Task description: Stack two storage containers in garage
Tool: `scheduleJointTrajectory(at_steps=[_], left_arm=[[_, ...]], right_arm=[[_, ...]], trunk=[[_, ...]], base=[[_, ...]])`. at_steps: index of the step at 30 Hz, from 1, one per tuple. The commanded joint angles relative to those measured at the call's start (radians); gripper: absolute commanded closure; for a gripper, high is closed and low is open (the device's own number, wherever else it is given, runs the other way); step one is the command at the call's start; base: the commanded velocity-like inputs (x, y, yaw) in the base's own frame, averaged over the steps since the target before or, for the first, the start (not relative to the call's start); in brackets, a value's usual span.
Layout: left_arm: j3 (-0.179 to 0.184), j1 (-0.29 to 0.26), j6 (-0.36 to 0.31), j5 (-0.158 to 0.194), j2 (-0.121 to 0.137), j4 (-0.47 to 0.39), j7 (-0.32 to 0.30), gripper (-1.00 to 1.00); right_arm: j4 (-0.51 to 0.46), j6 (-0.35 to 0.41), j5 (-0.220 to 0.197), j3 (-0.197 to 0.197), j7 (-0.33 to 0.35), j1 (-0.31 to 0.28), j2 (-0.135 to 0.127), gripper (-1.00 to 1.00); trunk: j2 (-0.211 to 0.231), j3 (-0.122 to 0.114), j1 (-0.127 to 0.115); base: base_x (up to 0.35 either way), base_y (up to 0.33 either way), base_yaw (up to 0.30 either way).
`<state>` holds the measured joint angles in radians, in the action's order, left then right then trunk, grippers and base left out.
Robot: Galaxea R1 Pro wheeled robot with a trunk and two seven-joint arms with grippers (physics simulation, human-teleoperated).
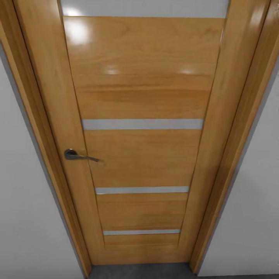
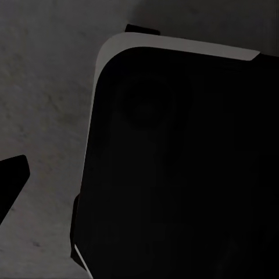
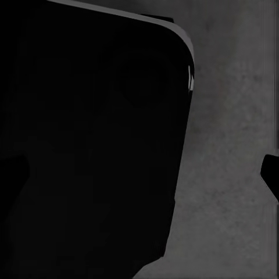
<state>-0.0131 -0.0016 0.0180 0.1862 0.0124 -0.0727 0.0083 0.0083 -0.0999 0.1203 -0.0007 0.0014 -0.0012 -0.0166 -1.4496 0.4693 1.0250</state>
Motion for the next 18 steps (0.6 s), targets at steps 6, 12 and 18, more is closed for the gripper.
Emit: scheduleJointTrajectory(at_steps=[6,12,18], left_arm=[[0.000,0.000,0.002,0.006,0.000,0.000,0.001,-1.00],[0.000,0.000,0.002,0.006,0.000,0.000,0.001,-1.00],[-0.001,0.000,0.002,0.007,0.000,0.001,0.001,-1.00]], right_arm=[[0.001,-0.001,0.011,-0.001,0.001,0.000,0.000,-1.00],[0.001,0.000,0.012,-0.002,0.001,0.000,0.002,-1.00],[-0.001,0.000,0.012,-0.002,0.000,0.000,0.000,-1.00]], trunk=[[0.000,0.001,0.000],[0.000,0.001,0.000],[0.000,0.001,0.000]], base=[[0.000,-0.039,0.000],[0.000,-0.005,0.000],[0.000,-0.001,0.124]])
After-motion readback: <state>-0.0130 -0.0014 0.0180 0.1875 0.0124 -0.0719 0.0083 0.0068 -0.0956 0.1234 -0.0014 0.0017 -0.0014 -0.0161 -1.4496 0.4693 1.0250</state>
